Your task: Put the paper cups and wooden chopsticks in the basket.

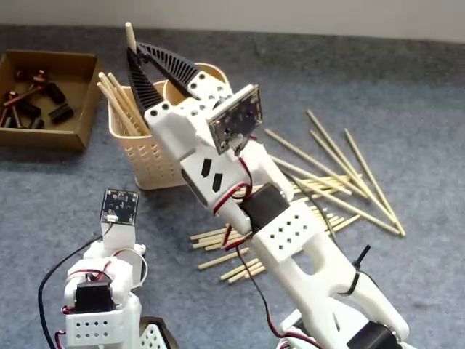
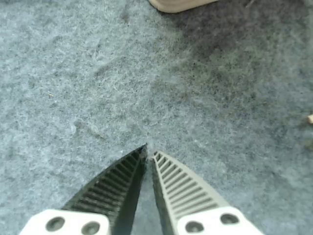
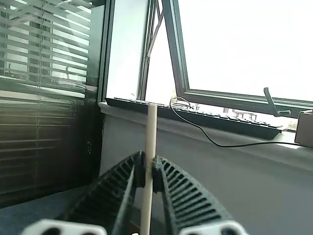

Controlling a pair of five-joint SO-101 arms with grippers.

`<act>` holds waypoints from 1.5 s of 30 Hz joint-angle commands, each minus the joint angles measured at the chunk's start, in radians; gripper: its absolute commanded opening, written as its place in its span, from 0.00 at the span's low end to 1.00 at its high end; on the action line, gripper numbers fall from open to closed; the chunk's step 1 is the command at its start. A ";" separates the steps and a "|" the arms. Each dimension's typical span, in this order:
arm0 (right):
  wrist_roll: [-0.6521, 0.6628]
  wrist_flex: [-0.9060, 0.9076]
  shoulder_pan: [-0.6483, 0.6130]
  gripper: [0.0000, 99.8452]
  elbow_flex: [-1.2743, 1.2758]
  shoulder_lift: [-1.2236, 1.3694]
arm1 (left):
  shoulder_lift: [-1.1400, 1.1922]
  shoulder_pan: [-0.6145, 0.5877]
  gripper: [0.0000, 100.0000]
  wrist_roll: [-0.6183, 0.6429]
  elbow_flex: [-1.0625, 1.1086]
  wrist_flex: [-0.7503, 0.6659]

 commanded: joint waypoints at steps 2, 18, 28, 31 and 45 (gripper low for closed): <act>-0.008 -0.025 -0.010 0.01 0.021 -0.001 | -0.004 -0.004 0.01 -0.005 0.021 0.003; -0.005 0.015 -0.010 0.12 0.104 -0.002 | -0.004 -0.004 0.01 -0.005 0.021 0.003; -0.006 0.476 -0.010 0.12 0.018 -0.200 | -0.004 -0.004 0.01 -0.005 0.021 0.003; -0.008 0.579 -0.010 0.09 0.021 -0.263 | -0.004 -0.004 0.01 -0.005 0.021 0.003; -0.009 1.027 -0.004 0.00 0.025 -0.518 | -0.004 -0.004 0.01 -0.005 0.021 0.003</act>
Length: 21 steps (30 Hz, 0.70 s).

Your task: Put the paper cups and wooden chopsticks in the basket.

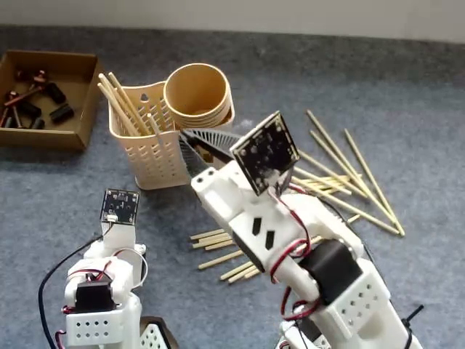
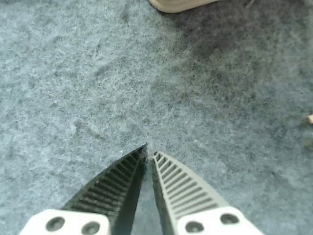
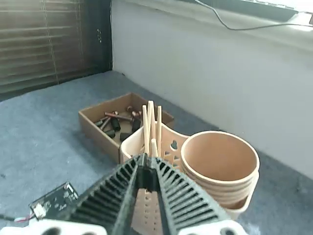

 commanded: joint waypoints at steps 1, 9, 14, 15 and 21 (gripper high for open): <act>-0.009 0.145 -0.001 0.00 -0.031 -0.061 | -0.004 -0.004 0.01 -0.005 0.021 0.003; -0.009 0.291 0.077 0.00 0.143 -0.248 | -0.004 -0.004 0.01 -0.005 0.021 0.003; -0.009 0.295 0.246 0.00 0.397 -0.417 | -0.004 -0.005 0.01 -0.005 0.021 0.003; -0.009 0.295 0.277 0.00 0.446 -0.456 | -0.004 -0.005 0.01 -0.005 0.021 0.003; -0.009 0.295 0.450 0.00 0.737 -0.716 | -0.004 -0.005 0.01 -0.005 0.021 0.003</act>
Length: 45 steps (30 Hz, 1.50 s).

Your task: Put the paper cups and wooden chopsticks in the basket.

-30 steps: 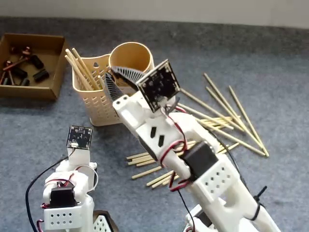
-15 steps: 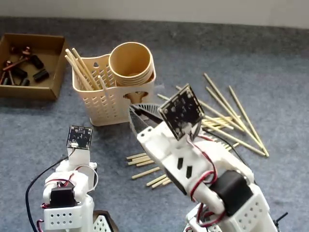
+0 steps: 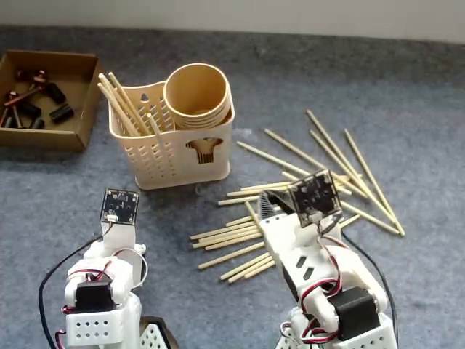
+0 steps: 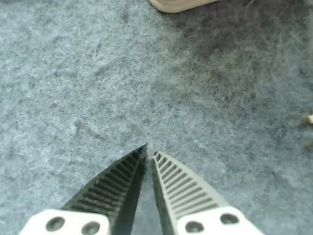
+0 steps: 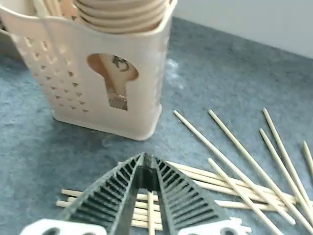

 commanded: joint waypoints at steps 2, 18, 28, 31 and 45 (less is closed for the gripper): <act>-0.009 0.008 0.128 0.00 0.185 -0.196 | -0.004 -0.005 0.01 -0.005 0.021 0.003; -0.084 0.010 0.236 0.00 0.403 -0.213 | -0.004 -0.005 0.01 -0.005 0.021 0.003; 0.026 0.038 0.197 0.00 0.398 -0.196 | -0.004 -0.007 0.01 -0.005 0.021 0.003; 0.032 0.102 0.140 0.00 0.302 -0.148 | -0.004 -0.007 0.01 -0.005 0.021 0.003; 0.006 0.130 0.058 0.12 -0.012 0.542 | -0.004 -0.007 0.01 -0.003 0.021 0.003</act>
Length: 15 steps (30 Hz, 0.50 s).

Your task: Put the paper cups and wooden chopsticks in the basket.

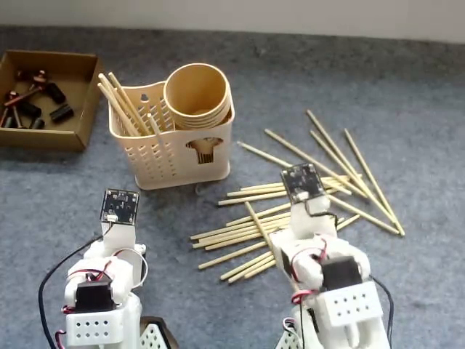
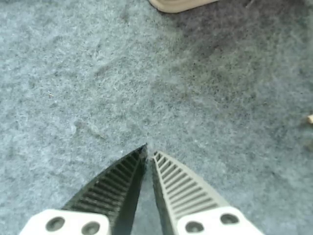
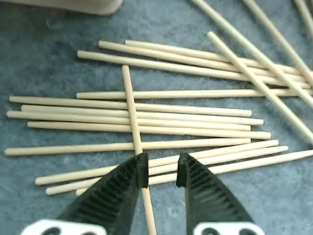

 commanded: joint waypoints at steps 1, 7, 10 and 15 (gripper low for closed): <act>-0.008 -0.002 -0.053 0.12 -0.068 0.168 | -0.004 -0.007 0.01 -0.003 0.021 0.003; -0.008 -0.088 -0.136 0.12 -0.073 0.341 | -0.004 -0.008 0.01 -0.003 0.021 0.003; -0.008 -0.140 -0.137 0.12 -0.074 0.415 | -0.004 -0.008 0.01 -0.003 0.021 0.003; -0.006 -0.202 -0.139 0.12 -0.076 0.526 | -0.004 -0.008 0.01 -0.003 0.021 0.003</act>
